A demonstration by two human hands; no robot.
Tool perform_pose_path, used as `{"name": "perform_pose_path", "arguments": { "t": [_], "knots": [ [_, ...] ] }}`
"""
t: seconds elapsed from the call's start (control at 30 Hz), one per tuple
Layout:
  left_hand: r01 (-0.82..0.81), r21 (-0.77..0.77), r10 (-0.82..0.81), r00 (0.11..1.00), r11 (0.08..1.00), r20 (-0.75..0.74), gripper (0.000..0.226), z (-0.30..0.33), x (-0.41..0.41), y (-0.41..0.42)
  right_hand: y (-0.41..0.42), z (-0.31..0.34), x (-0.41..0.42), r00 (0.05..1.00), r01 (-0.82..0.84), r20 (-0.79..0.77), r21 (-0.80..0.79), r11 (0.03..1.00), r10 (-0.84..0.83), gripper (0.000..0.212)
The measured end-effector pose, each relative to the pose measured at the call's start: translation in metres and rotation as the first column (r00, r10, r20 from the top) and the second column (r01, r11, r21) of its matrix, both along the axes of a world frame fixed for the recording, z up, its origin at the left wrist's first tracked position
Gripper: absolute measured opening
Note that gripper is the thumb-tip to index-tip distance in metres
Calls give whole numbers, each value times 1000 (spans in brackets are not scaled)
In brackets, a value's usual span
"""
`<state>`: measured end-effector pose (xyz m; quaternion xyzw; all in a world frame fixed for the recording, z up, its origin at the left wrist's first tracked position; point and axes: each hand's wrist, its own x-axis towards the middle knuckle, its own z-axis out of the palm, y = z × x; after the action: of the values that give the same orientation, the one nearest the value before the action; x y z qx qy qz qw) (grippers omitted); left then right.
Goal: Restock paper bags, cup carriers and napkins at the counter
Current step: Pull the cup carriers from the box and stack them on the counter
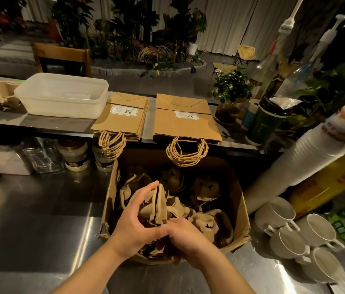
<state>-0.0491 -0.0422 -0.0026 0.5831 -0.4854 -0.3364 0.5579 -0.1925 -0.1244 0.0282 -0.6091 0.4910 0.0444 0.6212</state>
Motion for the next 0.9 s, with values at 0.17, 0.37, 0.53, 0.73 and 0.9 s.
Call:
{"name": "perform_pose_path", "arguments": {
  "t": [0.17, 0.37, 0.53, 0.73, 0.9],
  "knots": [
    [-83, 15, 78, 835, 996, -544, 101, -2, 9, -4, -29, -1, -18, 995, 94, -13, -293, 951, -103, 31],
    [-155, 153, 218, 649, 976, -729, 72, -2, 17, -9, -81, -21, -47, 894, -177, -423, -637, 750, -148, 50],
    [-113, 200, 223, 677, 973, -701, 74, -1, 17, -11, -78, -14, -49, 823, -400, -557, -420, 815, 116, 75],
    [-111, 232, 238, 726, 966, -645, 56, -2, 16, -11, -73, -36, -27, 791, -456, -582, -356, 816, 188, 93],
    [-131, 255, 257, 787, 958, -562, 75, 9, 10, -12, -80, -47, -15, 785, -411, -602, -325, 852, 149, 102]
  ]
}}
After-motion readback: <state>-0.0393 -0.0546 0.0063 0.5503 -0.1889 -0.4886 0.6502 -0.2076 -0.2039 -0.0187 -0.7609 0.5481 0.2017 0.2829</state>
